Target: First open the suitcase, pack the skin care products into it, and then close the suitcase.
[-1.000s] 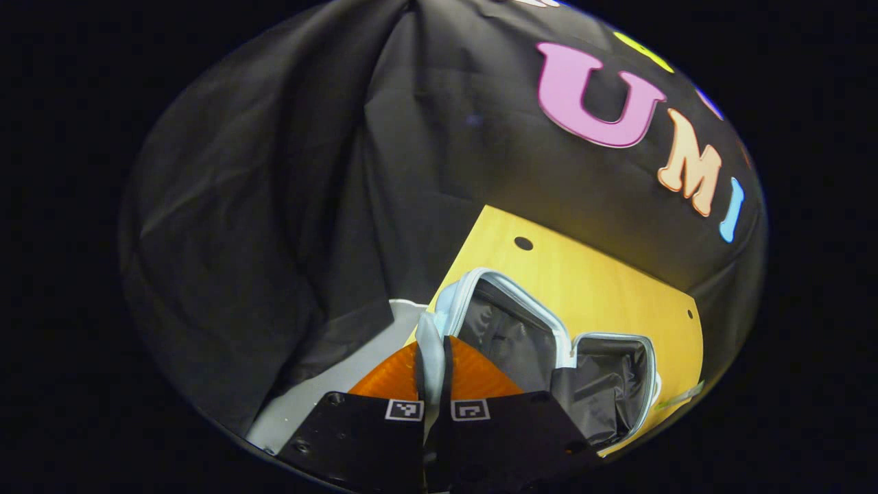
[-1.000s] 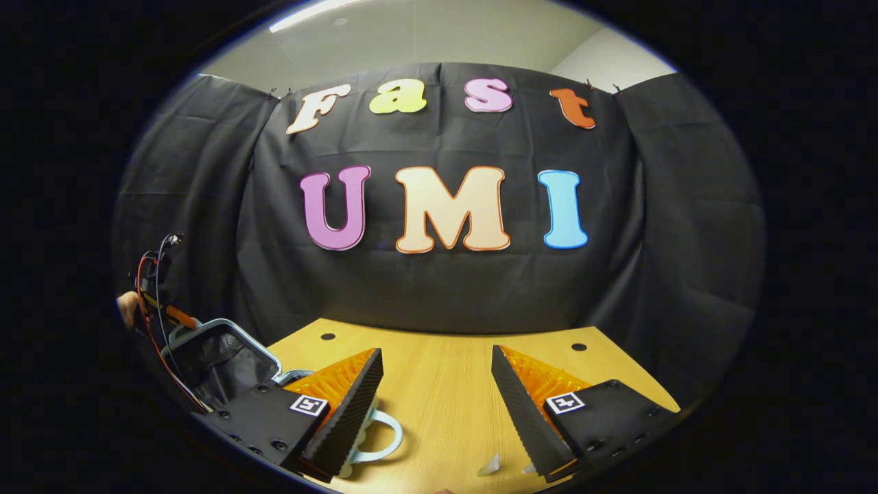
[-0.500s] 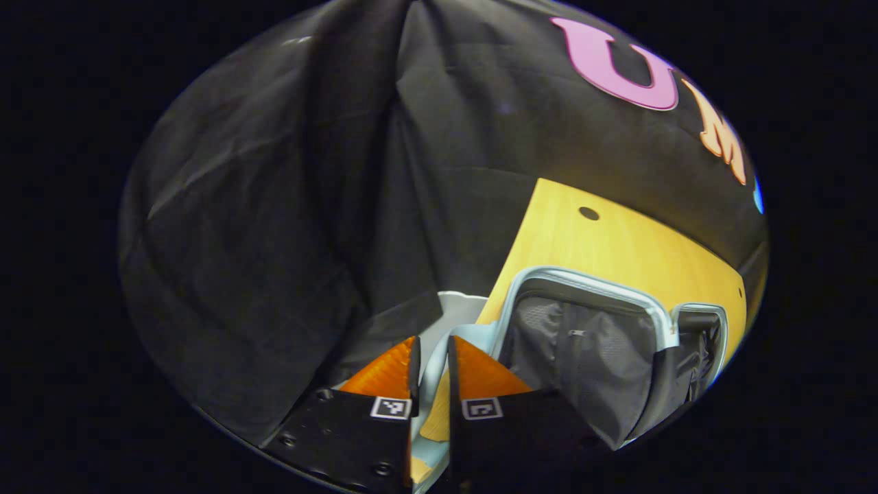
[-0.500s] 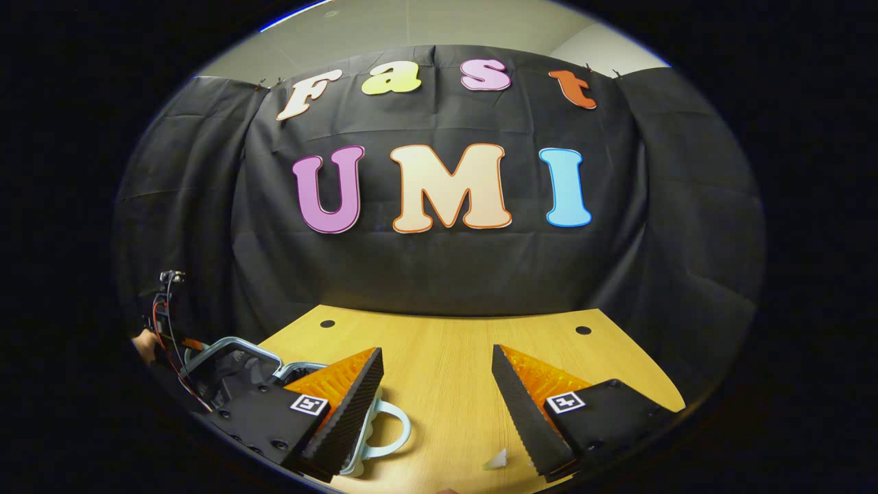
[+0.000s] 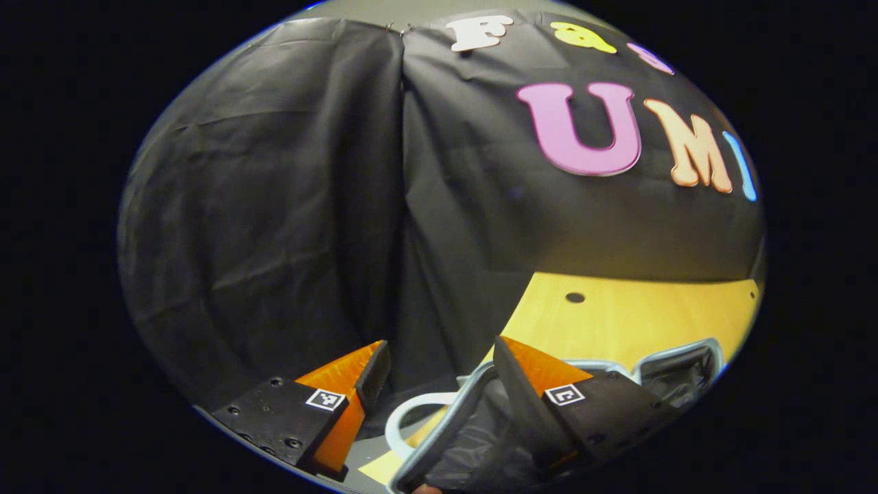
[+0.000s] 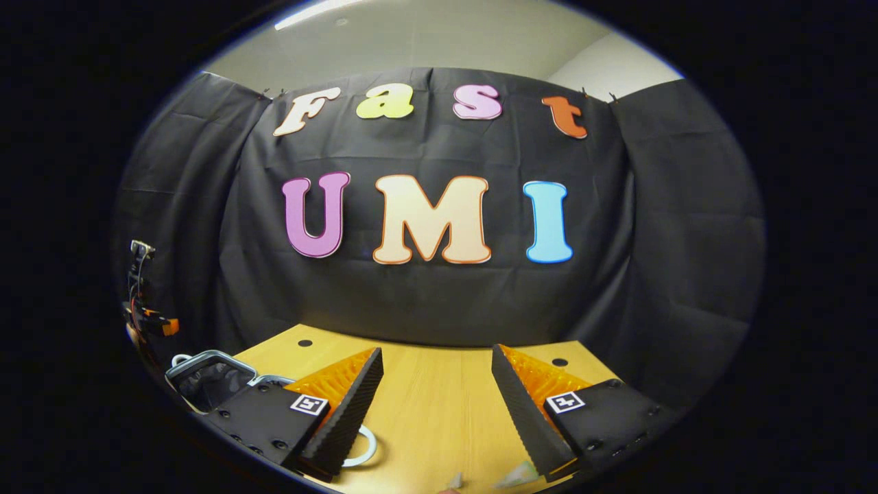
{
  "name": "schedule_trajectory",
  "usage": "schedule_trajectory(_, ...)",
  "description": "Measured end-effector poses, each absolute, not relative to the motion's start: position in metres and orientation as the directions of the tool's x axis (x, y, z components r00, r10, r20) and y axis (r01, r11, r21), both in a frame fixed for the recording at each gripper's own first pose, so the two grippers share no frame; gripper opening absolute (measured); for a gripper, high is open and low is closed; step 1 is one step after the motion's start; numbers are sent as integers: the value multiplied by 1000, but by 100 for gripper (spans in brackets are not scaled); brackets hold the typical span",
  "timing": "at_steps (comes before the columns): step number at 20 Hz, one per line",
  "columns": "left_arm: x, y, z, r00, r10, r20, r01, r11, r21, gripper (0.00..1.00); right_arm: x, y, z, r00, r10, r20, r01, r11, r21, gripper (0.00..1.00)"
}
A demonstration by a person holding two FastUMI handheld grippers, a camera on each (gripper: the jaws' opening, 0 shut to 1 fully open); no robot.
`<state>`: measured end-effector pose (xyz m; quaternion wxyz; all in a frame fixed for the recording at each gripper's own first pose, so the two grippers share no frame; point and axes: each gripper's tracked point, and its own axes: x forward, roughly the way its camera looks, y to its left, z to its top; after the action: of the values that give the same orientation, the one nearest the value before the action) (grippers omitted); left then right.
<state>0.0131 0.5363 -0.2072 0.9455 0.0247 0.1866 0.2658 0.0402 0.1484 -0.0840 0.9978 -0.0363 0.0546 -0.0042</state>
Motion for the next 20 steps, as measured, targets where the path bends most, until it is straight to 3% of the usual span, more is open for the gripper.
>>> schedule_trajectory(9,26,361,-106,907,396,-143,-387,918,87,92,32,90,-37,998,0,55,7,993,-118,99)
schedule_trajectory(11,26,326,-91,917,389,-95,-381,920,90,96,30,78,-35,998,6,64,1,994,-108,99)
schedule_trajectory(12,26,306,-85,921,381,-77,-373,923,95,92,28,70,-35,998,4,63,2,995,-98,99)
schedule_trajectory(20,31,132,-91,984,142,-112,-142,990,7,94,15,15,-31,997,2,78,3,998,-55,99)
